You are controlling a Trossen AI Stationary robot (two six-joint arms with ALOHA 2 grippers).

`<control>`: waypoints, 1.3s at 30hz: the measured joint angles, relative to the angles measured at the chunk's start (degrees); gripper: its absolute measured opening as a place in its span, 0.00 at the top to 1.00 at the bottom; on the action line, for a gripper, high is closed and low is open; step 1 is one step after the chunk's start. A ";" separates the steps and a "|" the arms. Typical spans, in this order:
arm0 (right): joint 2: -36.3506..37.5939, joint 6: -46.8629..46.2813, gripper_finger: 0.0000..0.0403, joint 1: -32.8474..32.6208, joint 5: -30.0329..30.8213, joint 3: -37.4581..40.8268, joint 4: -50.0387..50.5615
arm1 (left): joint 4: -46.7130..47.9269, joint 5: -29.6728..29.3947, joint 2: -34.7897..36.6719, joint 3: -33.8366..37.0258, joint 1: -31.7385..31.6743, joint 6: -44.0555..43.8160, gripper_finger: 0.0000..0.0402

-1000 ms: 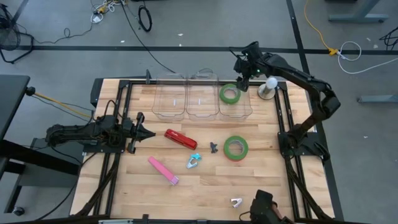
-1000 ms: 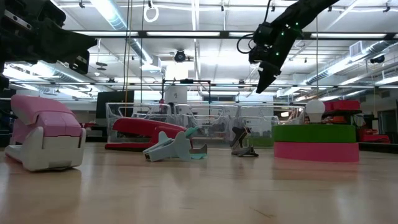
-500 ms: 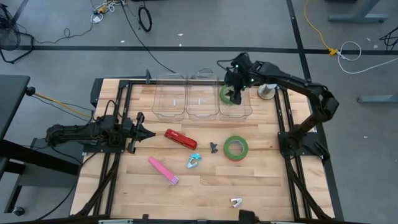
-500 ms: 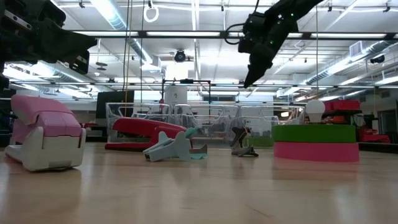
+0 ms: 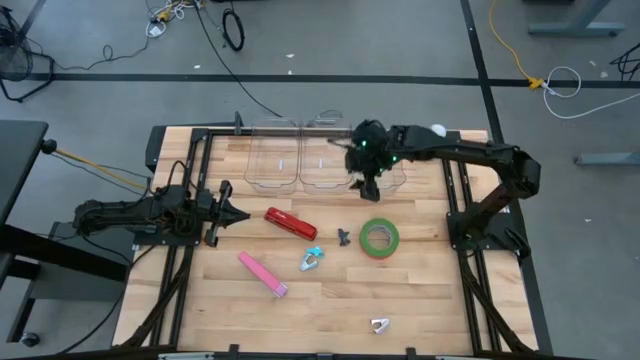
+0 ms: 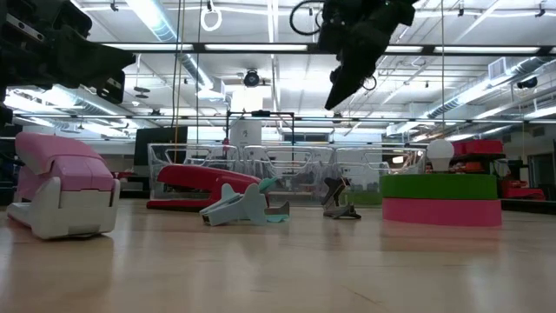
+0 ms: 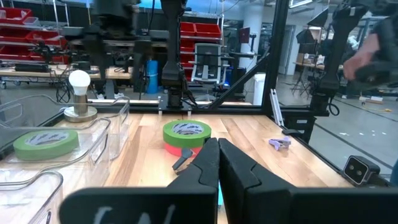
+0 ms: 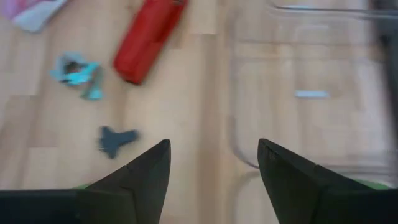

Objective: Pick and place Stapler, Stapler remover, tape
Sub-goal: Put the green tape into the right transparent bin

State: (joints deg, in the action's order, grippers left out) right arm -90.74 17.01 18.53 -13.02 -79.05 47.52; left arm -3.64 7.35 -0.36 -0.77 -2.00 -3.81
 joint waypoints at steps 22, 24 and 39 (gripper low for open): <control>0.00 -18.56 0.40 -17.99 3.56 -0.02 7.98 | -0.01 0.00 0.00 0.00 0.00 0.02 0.99; 0.00 -18.93 0.40 -18.81 6.84 -0.01 11.61 | -0.01 0.00 0.00 0.00 -0.01 -0.02 0.99; 2.05 -22.29 0.40 -21.30 12.16 3.81 18.61 | 0.00 0.00 0.02 0.00 0.00 0.00 0.99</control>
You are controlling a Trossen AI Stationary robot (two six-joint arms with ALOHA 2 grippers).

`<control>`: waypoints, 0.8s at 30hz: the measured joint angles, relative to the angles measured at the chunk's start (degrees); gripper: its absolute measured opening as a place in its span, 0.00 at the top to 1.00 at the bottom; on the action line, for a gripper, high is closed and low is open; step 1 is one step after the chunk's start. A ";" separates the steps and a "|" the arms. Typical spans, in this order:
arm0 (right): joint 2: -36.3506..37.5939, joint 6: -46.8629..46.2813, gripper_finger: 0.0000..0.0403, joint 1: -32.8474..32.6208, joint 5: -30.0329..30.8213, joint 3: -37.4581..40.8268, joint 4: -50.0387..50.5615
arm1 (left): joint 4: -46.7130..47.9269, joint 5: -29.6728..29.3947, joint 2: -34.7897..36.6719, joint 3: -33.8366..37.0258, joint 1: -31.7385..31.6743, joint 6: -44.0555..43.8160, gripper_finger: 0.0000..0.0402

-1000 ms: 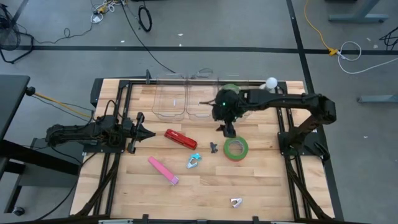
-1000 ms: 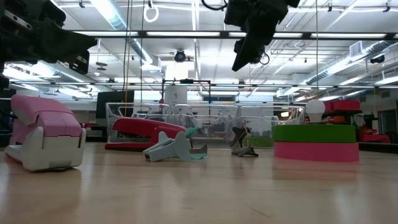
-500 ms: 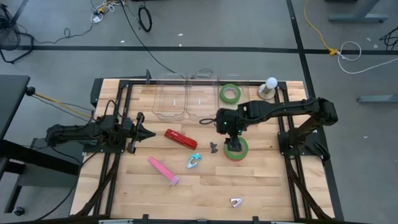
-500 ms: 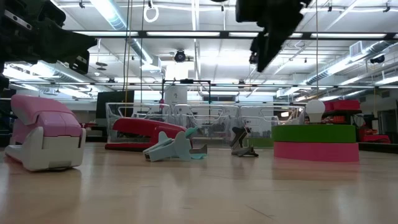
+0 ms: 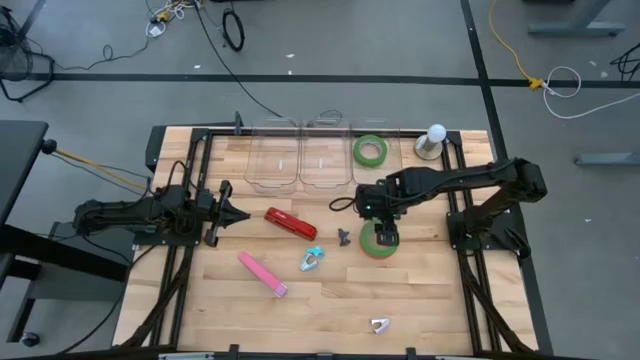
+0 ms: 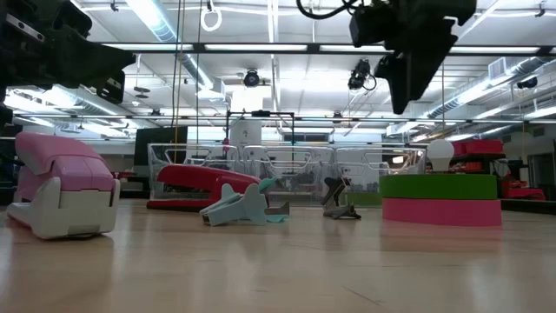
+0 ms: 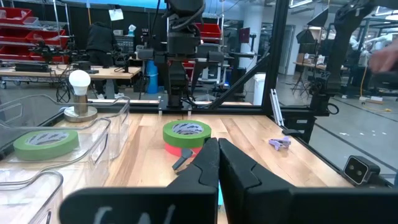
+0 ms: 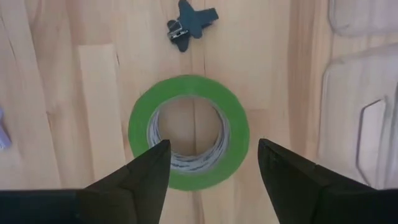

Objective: Pick and place Stapler, Stapler remover, tape
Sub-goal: Put the green tape into the right transparent bin

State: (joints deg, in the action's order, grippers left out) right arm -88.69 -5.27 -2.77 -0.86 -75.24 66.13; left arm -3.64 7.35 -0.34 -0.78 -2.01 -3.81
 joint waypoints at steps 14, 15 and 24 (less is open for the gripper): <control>13.77 -8.19 0.40 0.05 0.53 19.09 -14.77 | 0.00 0.00 -0.01 0.00 0.00 -0.01 0.99; 14.51 -9.18 0.40 0.05 0.60 20.52 -15.95 | 0.00 0.00 -0.02 0.00 -0.01 0.00 0.99; 17.40 -16.33 0.40 0.05 2.48 31.19 -25.42 | -0.02 0.00 -0.02 0.00 0.00 0.00 0.99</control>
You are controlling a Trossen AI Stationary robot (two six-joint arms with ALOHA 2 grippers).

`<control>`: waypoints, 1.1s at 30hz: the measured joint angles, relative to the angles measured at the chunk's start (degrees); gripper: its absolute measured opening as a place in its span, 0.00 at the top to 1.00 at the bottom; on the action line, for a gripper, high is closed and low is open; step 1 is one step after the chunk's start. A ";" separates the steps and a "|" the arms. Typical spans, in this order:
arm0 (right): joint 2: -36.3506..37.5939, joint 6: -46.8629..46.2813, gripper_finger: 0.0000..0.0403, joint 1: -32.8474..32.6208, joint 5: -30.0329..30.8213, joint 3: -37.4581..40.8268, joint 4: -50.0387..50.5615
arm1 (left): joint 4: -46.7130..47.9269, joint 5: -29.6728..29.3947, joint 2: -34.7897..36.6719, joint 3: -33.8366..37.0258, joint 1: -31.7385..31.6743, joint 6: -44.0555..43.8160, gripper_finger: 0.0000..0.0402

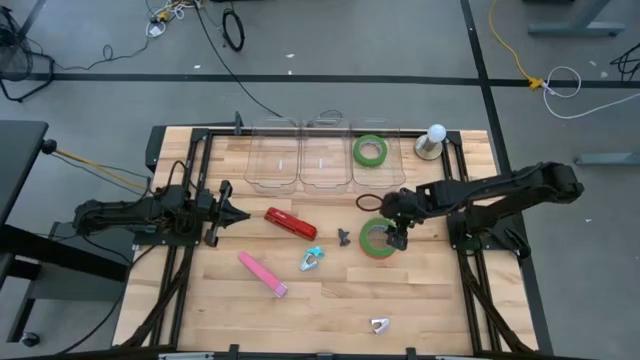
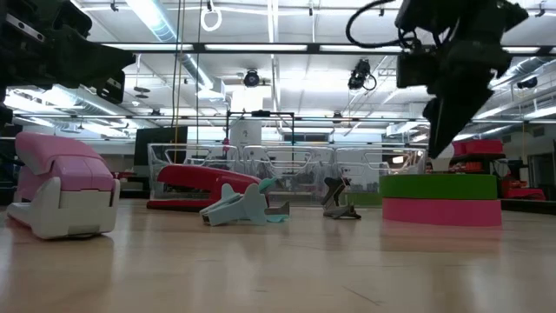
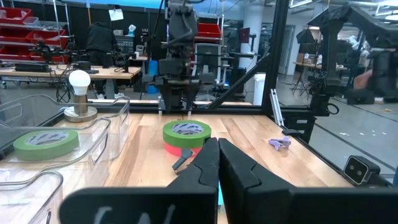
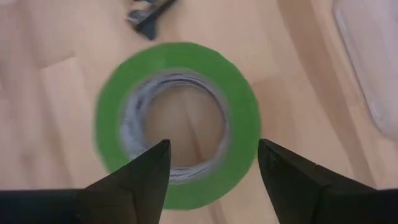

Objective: Pick and place Stapler, Stapler remover, tape
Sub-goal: Put the green tape into the right transparent bin

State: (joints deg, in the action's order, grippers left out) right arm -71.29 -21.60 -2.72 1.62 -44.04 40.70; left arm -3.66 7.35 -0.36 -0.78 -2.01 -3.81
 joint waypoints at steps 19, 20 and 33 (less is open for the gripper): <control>-0.02 4.52 0.40 0.00 6.37 8.31 -12.50 | 0.00 0.00 0.01 0.00 0.00 0.00 0.99; -0.04 4.50 0.40 0.00 6.35 8.89 -12.74 | 0.00 0.00 0.00 0.00 -0.01 0.00 0.99; -0.07 3.61 0.40 0.00 6.28 13.02 -17.81 | 0.02 0.00 0.01 0.00 0.00 -0.02 0.99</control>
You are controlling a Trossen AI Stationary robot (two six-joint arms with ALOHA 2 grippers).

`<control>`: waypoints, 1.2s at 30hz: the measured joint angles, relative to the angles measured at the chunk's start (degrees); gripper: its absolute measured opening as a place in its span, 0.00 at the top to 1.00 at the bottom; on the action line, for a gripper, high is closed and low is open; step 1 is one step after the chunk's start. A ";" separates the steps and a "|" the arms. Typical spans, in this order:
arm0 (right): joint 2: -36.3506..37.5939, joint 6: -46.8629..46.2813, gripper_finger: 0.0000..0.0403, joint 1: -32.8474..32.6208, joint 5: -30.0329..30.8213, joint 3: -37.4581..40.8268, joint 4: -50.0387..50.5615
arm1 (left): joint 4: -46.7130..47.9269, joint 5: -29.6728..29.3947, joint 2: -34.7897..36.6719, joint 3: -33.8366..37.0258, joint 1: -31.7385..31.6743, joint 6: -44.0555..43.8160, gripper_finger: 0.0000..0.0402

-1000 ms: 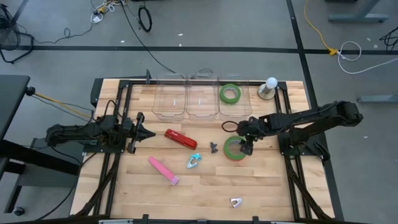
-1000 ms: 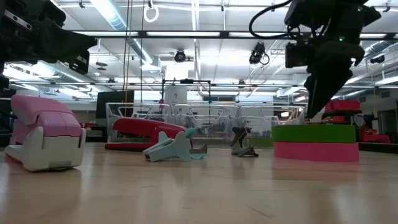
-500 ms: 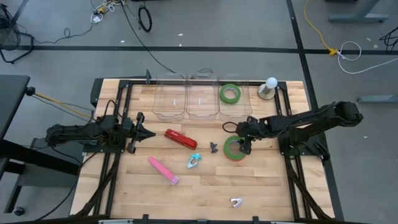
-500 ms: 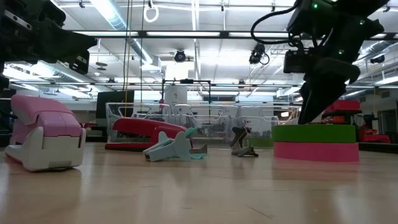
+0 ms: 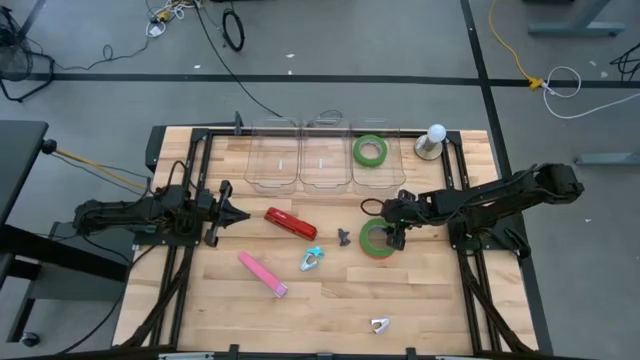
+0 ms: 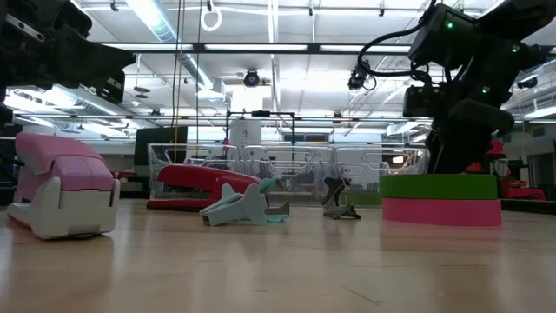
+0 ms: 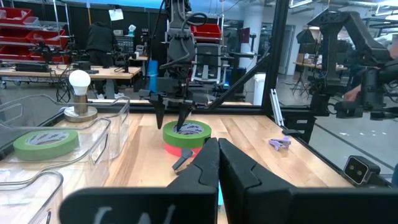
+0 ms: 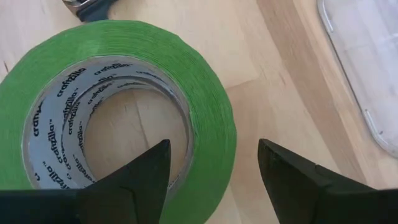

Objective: Pick and place Stapler, Stapler remover, tape
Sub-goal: Put the green tape into the right transparent bin

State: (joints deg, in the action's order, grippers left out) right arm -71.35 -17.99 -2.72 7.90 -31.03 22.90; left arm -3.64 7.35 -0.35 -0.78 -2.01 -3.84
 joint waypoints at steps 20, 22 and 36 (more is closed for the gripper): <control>-0.05 0.05 0.40 0.00 3.14 0.09 -0.48 | -0.02 0.00 0.00 0.00 -0.01 0.00 0.99; -0.07 0.06 0.40 0.00 3.50 0.09 -0.48 | 0.00 0.00 -0.01 0.00 0.01 0.02 0.99; -0.07 0.06 0.57 0.00 0.02 0.09 -0.60 | 0.00 0.00 0.00 0.00 0.01 0.02 0.99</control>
State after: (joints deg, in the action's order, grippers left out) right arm -71.42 -17.93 -2.72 7.92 -30.94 22.30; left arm -3.64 7.35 -0.35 -0.78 -2.00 -3.81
